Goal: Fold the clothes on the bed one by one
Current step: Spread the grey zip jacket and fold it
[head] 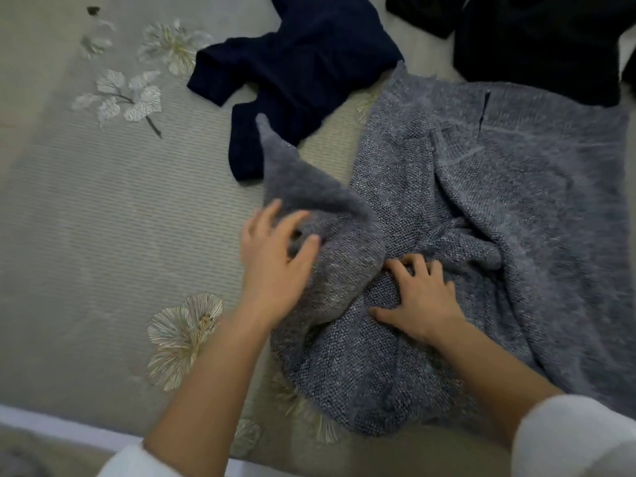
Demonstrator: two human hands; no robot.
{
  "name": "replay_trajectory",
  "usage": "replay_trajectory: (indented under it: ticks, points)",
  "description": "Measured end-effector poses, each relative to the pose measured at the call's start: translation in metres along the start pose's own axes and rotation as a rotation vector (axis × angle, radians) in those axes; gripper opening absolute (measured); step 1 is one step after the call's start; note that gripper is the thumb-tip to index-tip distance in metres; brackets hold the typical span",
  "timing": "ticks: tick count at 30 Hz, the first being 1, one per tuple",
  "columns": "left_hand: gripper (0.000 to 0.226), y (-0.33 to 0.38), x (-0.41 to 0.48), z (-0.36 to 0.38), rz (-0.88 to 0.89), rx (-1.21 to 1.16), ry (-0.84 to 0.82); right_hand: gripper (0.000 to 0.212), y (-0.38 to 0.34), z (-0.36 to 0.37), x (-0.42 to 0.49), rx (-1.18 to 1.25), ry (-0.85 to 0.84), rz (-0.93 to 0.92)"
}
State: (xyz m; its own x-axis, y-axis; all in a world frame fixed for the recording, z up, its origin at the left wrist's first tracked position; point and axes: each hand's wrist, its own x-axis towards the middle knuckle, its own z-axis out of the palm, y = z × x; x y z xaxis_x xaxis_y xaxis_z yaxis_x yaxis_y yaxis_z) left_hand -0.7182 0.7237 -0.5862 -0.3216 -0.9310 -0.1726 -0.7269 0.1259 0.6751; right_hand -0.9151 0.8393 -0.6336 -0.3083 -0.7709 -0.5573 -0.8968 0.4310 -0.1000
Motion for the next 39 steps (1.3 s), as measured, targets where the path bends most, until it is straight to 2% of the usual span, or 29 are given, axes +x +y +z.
replay_trajectory:
  ticks: [1, 2, 4, 5, 7, 8, 11, 14, 15, 17, 20, 22, 24, 25, 27, 28, 29, 32, 34, 36, 38, 39]
  points:
    - [0.050, -0.004, 0.000, 0.000, -0.132, 0.041, 0.080, 0.085, 0.000, 0.001, 0.000, -0.001, -0.001, 0.000]
    - [0.058, -0.008, 0.002, -0.001, -0.297, -0.030, 0.086, 0.085, 0.000, 0.001, 0.001, 0.000, 0.002, 0.000]
    - [0.071, -0.014, 0.006, 0.004, -0.609, -0.448, -0.053, 0.084, 0.000, 0.002, 0.001, 0.003, 0.010, -0.002]
    - [0.075, -0.015, 0.007, 0.007, -0.702, -0.627, -0.135, 0.084, 0.000, 0.002, 0.001, 0.006, 0.013, -0.003]
    - [0.078, -0.017, 0.010, 0.012, -0.740, -0.680, -0.243, 0.085, 0.000, 0.002, 0.001, 0.008, 0.016, -0.005]
    - [0.066, -0.019, 0.011, 0.016, -0.720, -0.656, -0.273, 0.085, 0.000, 0.002, 0.001, 0.005, 0.017, -0.005]
    - [0.036, -0.014, 0.012, 0.025, -0.624, -0.578, -0.305, 0.087, 0.000, 0.000, -0.001, 0.002, 0.011, -0.011]
    - [0.032, -0.011, 0.014, 0.031, -0.412, -0.246, -0.242, 0.088, -0.001, -0.004, -0.003, 0.003, 0.004, -0.022]
    - [0.026, -0.011, 0.015, 0.029, -0.373, -0.207, -0.202, 0.087, -0.002, -0.005, -0.003, -0.004, -0.001, -0.023]
    - [0.015, -0.005, 0.017, 0.014, -0.401, -0.337, -0.114, 0.084, -0.003, -0.006, -0.003, -0.009, -0.013, -0.022]
    - [0.008, 0.003, 0.012, -0.023, -0.439, -0.650, 0.165, 0.083, -0.004, -0.007, -0.004, 0.017, -0.017, -0.025]
    - [0.008, 0.013, 0.002, -0.047, -0.382, -0.758, 0.336, 0.083, -0.003, -0.008, -0.005, 0.020, -0.016, -0.032]
    - [0.007, 0.028, -0.010, -0.062, -0.283, -0.762, 0.426, 0.082, -0.001, -0.013, -0.006, 0.024, -0.039, -0.052]
    - [0.008, 0.036, -0.015, -0.066, -0.219, -0.735, 0.450, 0.081, 0.000, -0.016, -0.006, 0.033, -0.055, -0.067]
    - [0.025, 0.052, -0.019, -0.064, -0.105, -0.656, 0.466, 0.074, 0.005, -0.022, -0.012, 0.103, -0.047, -0.116]
    - [0.035, 0.061, -0.019, -0.058, -0.060, -0.602, 0.469, 0.068, 0.008, -0.023, -0.017, 0.189, -0.012, -0.135]
    - [0.035, 0.072, -0.018, -0.050, -0.001, -0.547, 0.476, 0.060, 0.013, -0.024, -0.024, 0.308, 0.042, -0.142]
    - [0.004, 0.114, -0.013, -0.014, 0.240, -0.449, 0.438, 0.031, 0.032, -0.025, -0.049, 0.707, 0.253, -0.060]
    - [0.015, 0.141, -0.016, 0.023, 0.417, -0.416, 0.297, 0.014, 0.047, -0.031, -0.063, 0.999, 0.369, 0.074]
    - [0.017, 0.161, -0.028, 0.062, 0.630, -0.330, 0.054, 0.014, 0.068, -0.044, -0.072, 1.263, 0.536, 0.198]
    - [0.017, 0.163, -0.048, 0.096, 0.811, -0.126, -0.126, 0.019, 0.091, -0.059, -0.074, 1.368, 0.653, 0.304]
    - [0.018, 0.156, -0.059, 0.109, 0.841, 0.003, -0.170, 0.022, 0.101, -0.066, -0.073, 1.373, 0.645, 0.354]
